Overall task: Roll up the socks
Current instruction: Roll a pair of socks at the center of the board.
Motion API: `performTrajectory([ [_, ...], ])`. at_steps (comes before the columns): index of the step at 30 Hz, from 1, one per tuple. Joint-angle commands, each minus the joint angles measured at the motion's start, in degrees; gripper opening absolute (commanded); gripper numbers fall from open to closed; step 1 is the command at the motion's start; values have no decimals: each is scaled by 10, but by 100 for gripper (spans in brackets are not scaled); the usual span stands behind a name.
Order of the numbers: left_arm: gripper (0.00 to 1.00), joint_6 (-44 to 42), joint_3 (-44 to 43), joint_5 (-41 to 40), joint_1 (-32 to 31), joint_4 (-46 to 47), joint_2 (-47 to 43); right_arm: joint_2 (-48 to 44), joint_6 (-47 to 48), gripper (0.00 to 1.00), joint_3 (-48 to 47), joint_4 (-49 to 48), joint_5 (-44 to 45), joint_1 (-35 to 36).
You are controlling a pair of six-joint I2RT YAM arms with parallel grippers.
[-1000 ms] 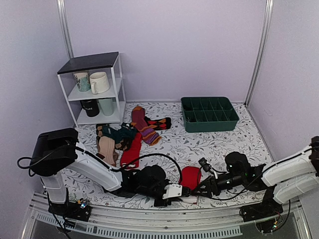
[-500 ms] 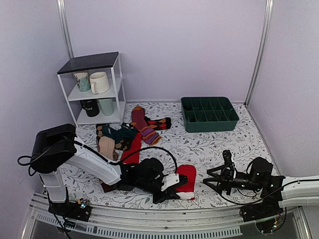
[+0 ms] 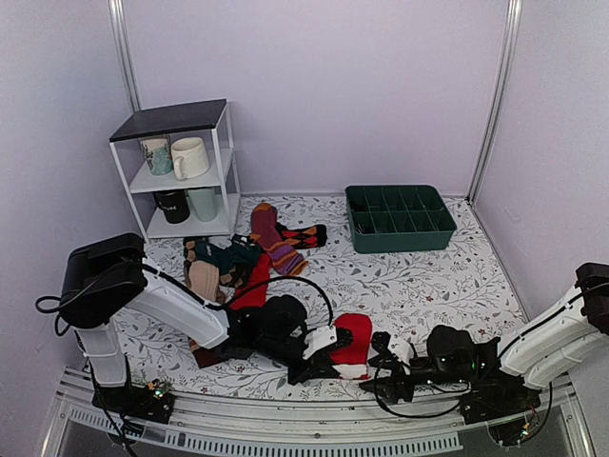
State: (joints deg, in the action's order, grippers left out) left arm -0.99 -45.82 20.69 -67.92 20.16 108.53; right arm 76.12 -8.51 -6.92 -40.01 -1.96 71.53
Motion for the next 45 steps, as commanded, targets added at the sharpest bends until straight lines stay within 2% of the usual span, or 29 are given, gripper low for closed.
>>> performTrajectory([
  [1,0,10,40,-31,20,-134,36,-20,39,63,5,-25,50,21],
  [4,0,12,38,-24,25,-133,51,-24,52,63,5,-38,55,33],
  [11,0,13,30,-19,29,-137,62,31,96,63,-11,-76,24,37],
  [21,0,13,32,-17,30,-135,63,93,105,61,-30,-114,15,33],
  [35,0,13,34,-17,29,-132,62,133,35,46,-22,-87,7,29],
  [45,0,13,34,-18,29,-134,60,186,-1,43,-37,-65,45,41],
])
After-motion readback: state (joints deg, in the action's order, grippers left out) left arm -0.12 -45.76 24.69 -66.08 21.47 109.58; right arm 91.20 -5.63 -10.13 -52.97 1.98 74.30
